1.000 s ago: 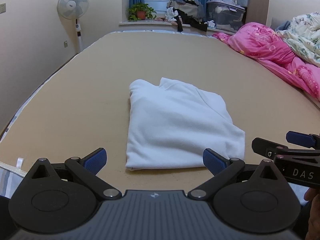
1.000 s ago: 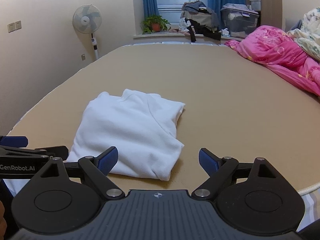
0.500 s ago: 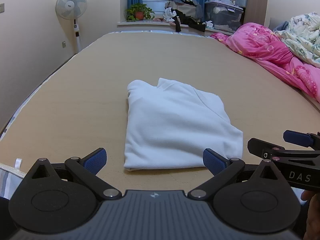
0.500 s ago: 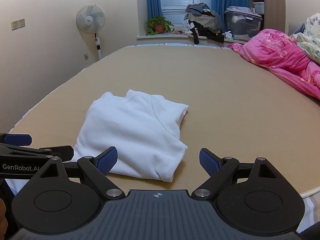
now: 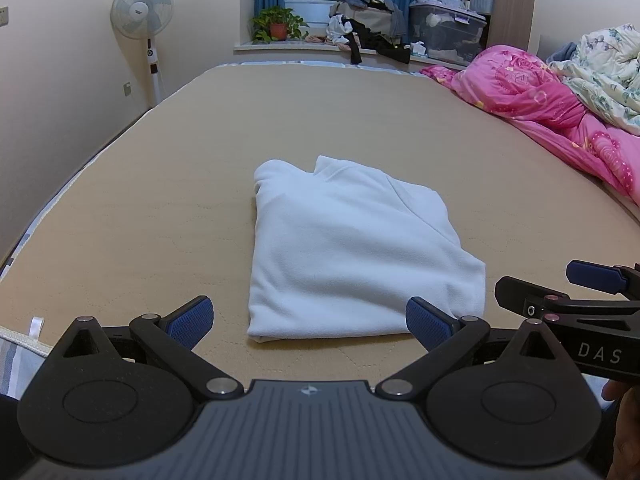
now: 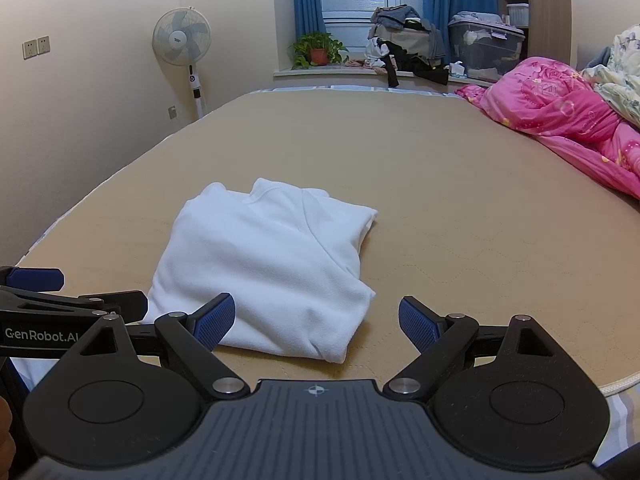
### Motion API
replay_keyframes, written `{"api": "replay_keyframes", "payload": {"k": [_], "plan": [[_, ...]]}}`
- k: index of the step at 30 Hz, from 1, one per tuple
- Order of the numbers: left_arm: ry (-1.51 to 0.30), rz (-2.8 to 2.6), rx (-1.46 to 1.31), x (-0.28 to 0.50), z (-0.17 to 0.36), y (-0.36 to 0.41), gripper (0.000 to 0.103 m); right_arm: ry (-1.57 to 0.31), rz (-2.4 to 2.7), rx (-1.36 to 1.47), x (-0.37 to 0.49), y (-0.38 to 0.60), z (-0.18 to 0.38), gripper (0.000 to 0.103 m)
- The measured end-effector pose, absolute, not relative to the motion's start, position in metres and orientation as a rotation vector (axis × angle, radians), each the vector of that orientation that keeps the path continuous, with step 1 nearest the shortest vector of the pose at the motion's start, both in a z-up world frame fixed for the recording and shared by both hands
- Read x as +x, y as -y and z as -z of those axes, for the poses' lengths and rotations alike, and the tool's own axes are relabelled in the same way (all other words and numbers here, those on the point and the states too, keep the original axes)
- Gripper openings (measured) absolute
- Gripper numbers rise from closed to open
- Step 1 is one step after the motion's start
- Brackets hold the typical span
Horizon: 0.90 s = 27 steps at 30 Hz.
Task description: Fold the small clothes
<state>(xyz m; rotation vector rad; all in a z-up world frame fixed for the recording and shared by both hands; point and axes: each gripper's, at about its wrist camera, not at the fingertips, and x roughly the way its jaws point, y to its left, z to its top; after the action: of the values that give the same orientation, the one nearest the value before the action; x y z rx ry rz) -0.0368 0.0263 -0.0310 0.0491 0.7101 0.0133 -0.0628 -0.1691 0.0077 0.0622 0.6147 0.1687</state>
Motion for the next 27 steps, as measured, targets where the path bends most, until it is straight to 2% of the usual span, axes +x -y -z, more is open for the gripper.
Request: {"api": "replay_keyframes", "payload": {"k": [27], "plan": [[-0.709,-0.013,0.049,-0.0364,0.0316,-0.0266,0.102,-0.622,-0.174,0.063,-0.0634,0.1727,-0.0072,0.09]]}}
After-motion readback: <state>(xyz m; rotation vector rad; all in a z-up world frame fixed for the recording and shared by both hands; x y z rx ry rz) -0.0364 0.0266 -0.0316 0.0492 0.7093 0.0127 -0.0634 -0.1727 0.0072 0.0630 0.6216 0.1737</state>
